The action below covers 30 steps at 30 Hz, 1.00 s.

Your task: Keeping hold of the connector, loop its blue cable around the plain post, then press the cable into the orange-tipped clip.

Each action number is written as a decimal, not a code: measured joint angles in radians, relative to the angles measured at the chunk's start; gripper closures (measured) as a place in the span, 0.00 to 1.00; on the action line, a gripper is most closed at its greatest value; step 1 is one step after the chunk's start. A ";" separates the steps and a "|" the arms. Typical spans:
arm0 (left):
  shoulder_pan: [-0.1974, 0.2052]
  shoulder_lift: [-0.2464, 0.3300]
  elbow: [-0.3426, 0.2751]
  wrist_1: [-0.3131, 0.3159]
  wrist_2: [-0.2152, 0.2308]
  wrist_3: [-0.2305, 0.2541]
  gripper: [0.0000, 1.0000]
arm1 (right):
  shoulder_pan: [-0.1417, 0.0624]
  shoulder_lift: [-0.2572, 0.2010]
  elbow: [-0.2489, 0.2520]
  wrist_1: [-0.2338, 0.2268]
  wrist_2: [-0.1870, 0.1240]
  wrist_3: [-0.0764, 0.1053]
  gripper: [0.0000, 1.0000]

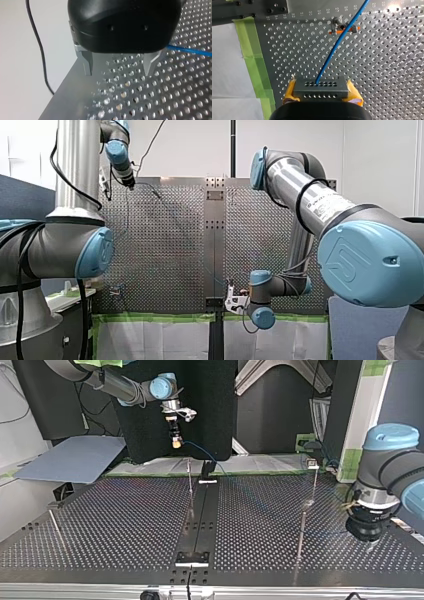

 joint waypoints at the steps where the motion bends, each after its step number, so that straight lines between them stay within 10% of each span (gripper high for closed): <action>1: -0.005 -0.005 0.005 -0.002 0.008 -0.005 0.00 | 0.000 0.000 0.000 0.000 0.000 0.000 1.00; 17: -0.043 -0.127 0.105 0.020 0.138 -0.047 0.00 | 0.000 0.000 -0.003 0.005 0.000 0.000 1.00; 30: -0.043 -0.137 0.054 0.023 0.044 -0.049 0.00 | 0.000 0.000 -0.002 0.010 0.000 -0.001 1.00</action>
